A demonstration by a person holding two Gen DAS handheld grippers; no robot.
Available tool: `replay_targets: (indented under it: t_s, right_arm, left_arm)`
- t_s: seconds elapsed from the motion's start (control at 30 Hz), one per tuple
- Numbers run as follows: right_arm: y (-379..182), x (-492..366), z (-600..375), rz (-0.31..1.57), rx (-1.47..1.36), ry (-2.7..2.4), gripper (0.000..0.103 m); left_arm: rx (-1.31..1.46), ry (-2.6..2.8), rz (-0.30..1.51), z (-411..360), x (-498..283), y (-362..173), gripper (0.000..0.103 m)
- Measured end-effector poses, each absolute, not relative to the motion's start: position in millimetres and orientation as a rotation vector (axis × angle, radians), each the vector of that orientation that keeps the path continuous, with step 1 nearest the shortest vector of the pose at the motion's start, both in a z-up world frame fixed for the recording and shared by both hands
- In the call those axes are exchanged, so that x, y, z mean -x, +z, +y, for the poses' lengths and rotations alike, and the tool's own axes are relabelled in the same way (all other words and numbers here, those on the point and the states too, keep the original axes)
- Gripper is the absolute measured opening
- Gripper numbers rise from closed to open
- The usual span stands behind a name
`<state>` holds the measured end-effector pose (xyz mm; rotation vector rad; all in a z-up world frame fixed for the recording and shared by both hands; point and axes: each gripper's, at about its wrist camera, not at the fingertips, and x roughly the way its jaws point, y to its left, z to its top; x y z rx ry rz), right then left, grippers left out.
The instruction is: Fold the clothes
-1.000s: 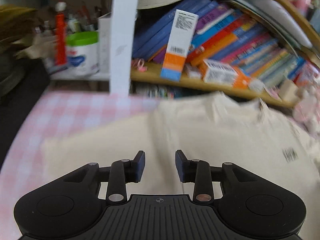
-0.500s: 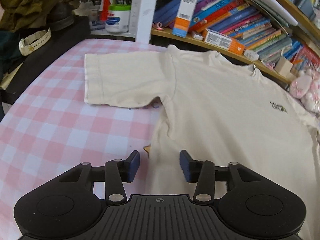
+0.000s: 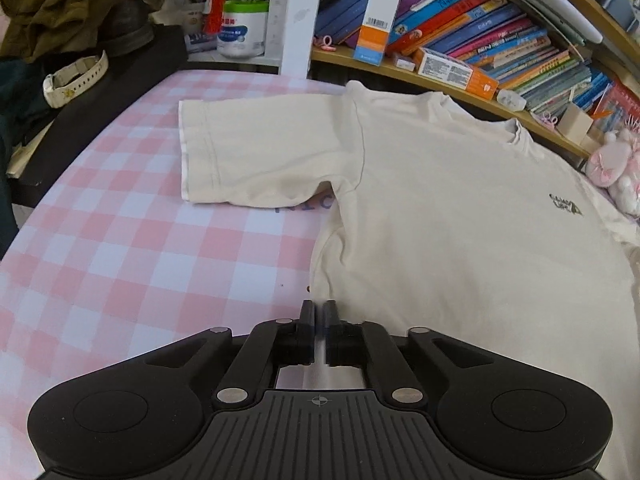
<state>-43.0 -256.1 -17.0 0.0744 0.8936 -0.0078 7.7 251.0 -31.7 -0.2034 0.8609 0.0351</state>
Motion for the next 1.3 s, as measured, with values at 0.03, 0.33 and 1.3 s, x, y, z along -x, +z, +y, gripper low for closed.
replay_targets:
  t_s: [0.03,0.33,1.3]
  right_arm:
    - [-17,43,-255,0.893,-0.070,-0.011,0.002]
    - [-14,39,-245,0.905,-0.054,-0.060,0.023]
    - [4,16,-284,0.936,-0.270,0.026,0.065]
  left_arm:
    - [0.213,0.035,0.851,252,-7,-32,0.006]
    - [0.243,-0.001,0.796,245,3,-28,0.028]
    - [0.027,0.051,0.770,144,47,-8,0.074]
